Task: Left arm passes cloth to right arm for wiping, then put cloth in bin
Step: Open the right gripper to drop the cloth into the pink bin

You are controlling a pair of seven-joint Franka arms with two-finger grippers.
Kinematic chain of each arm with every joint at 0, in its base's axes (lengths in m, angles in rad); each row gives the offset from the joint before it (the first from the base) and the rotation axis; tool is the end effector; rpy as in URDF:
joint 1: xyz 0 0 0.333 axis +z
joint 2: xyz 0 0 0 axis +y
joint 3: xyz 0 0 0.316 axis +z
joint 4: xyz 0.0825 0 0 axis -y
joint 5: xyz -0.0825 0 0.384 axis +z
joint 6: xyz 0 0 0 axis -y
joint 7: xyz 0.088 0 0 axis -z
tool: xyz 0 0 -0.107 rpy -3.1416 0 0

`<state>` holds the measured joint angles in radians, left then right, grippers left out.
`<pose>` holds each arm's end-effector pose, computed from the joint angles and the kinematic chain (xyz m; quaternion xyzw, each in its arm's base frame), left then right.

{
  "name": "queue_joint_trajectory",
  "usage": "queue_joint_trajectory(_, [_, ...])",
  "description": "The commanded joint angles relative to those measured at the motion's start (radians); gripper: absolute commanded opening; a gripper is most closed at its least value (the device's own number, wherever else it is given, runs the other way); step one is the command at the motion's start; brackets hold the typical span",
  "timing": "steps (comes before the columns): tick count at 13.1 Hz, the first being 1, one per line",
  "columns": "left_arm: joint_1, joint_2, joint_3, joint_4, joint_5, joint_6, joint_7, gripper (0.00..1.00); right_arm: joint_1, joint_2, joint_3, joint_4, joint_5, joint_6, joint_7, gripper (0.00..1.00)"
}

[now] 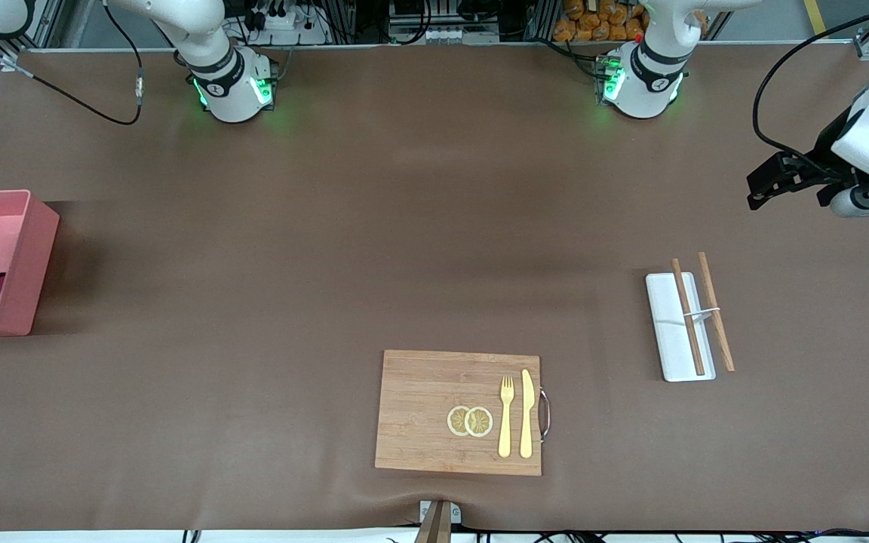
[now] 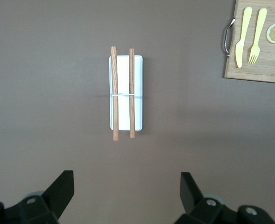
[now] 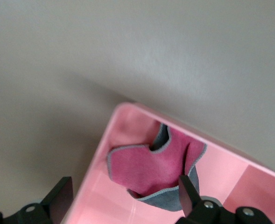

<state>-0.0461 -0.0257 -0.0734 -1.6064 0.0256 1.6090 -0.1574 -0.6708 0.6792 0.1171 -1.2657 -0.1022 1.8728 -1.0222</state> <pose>0.5465 -0.0635 0.6252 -0.9996 -0.0186 -0.0159 0.0117 0.6061 -0.4077 0.3526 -0.9709 -0.2370 0.0317 0.0161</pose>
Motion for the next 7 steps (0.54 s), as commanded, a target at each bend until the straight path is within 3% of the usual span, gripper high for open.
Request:
queue_joint_trajectory(1, [0.008, -0.023, -0.002, -0.018, -0.016, -0.006, 0.002, 1.00, 0.083, -0.081, -0.010, -0.024, -0.017, -0.087, 0.127, 1.00])
queue_joint_trajectory(4, [0.014, -0.023, 0.000, -0.018, -0.016, -0.006, 0.007, 1.00, 0.202, -0.104, -0.008, -0.026, -0.041, -0.197, 0.363, 1.00])
queue_joint_trajectory(7, [0.017, -0.023, 0.000, -0.018, -0.016, -0.006, 0.009, 1.00, 0.288, -0.119, -0.002, -0.050, -0.019, -0.215, 0.574, 1.00])
